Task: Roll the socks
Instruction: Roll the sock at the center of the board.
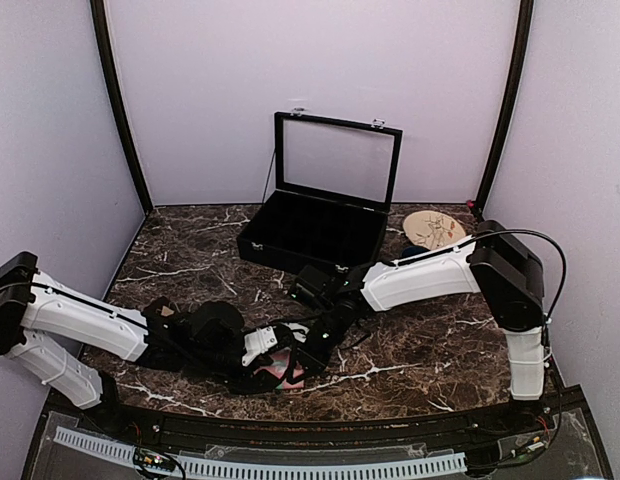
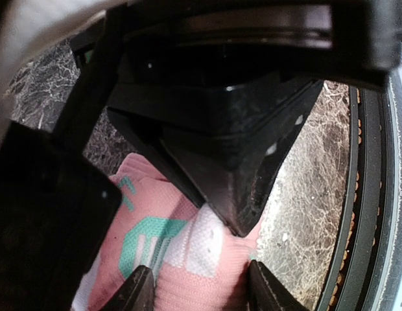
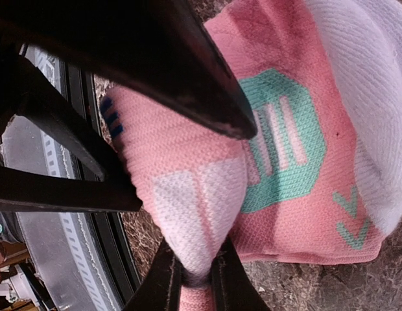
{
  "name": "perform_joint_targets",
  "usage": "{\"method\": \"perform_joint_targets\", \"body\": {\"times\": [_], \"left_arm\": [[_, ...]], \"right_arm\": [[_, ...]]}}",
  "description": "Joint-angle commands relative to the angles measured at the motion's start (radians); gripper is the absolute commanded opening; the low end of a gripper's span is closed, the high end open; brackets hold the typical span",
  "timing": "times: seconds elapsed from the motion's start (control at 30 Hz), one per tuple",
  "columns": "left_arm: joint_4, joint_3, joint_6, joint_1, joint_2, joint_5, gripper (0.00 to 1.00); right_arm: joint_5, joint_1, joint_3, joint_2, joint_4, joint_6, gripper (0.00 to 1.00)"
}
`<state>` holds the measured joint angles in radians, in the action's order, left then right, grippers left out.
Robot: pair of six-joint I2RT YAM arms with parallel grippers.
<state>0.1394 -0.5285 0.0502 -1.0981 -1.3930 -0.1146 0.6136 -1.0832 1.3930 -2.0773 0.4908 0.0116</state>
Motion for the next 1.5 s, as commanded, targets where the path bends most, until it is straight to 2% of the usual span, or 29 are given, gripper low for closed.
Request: {"method": "perform_joint_targets", "body": {"times": [0.0, 0.3, 0.47, 0.53, 0.6, 0.77, 0.97, 1.2, 1.47], "left_arm": [[-0.056, -0.025, 0.015, -0.008, -0.037, -0.035, 0.49], [-0.062, -0.019, -0.018, -0.007, -0.072, -0.069, 0.34], [-0.058, -0.02, -0.039, -0.008, -0.106, -0.084, 0.19], [-0.042, -0.012, -0.061, -0.007, -0.109, -0.088, 0.13], [-0.009, 0.006, -0.082, -0.004, -0.102, -0.095, 0.11], [0.067, 0.054, -0.147, 0.04, -0.077, -0.14, 0.09], [0.099, 0.085, -0.195, 0.107, -0.046, -0.206, 0.09], [0.099, 0.074, -0.245, 0.147, -0.08, -0.289, 0.1], [0.15, 0.083, -0.31, 0.191, -0.112, -0.409, 0.1]], "right_arm": [[0.014, 0.004, 0.014, -0.02, 0.025, -0.011, 0.02], [0.012, 0.008, 0.011, -0.015, 0.023, -0.01, 0.02], [0.004, 0.012, 0.003, -0.007, 0.015, -0.003, 0.02], [0.0, 0.014, -0.006, -0.001, 0.009, 0.003, 0.04], [-0.003, 0.017, -0.018, 0.007, -0.001, 0.009, 0.11], [-0.018, 0.029, -0.062, 0.034, -0.042, 0.037, 0.26], [-0.017, 0.055, -0.125, 0.078, -0.109, 0.083, 0.33], [-0.045, 0.083, -0.2, 0.151, -0.203, 0.132, 0.37], [-0.191, 0.083, -0.314, 0.258, -0.291, 0.122, 0.37]]}}
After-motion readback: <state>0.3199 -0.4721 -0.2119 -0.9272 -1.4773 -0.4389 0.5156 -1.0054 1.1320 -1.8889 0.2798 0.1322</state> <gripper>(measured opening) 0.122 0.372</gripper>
